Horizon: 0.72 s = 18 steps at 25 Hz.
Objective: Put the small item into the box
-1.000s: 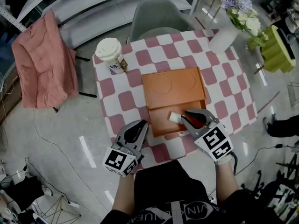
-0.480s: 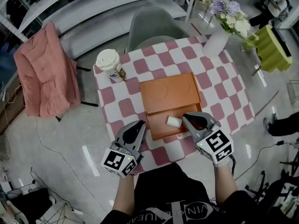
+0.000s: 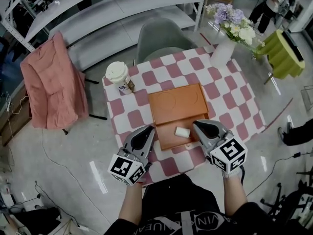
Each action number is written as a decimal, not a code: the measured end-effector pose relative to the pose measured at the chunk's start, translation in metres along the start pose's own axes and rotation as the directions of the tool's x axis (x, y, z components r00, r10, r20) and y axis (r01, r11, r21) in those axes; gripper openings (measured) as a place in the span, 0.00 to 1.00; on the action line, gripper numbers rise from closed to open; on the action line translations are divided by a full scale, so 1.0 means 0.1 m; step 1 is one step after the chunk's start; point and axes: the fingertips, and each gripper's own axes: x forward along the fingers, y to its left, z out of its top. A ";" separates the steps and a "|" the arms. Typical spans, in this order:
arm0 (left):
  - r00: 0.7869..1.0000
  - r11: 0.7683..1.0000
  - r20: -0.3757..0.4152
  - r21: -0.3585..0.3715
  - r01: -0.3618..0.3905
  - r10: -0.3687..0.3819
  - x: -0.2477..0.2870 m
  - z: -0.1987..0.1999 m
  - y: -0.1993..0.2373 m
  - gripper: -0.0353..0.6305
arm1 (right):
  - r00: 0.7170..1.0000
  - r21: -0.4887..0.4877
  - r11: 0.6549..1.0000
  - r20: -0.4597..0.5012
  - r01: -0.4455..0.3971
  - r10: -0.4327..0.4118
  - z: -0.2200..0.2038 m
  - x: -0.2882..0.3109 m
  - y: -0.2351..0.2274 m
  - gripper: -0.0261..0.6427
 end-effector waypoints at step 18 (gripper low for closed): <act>0.997 0.999 0.078 0.017 -0.031 0.029 -0.08 0.37 0.03 0.09 | 0.987 0.040 0.998 0.148 0.058 -0.063 0.34 -0.27 -0.06 0.05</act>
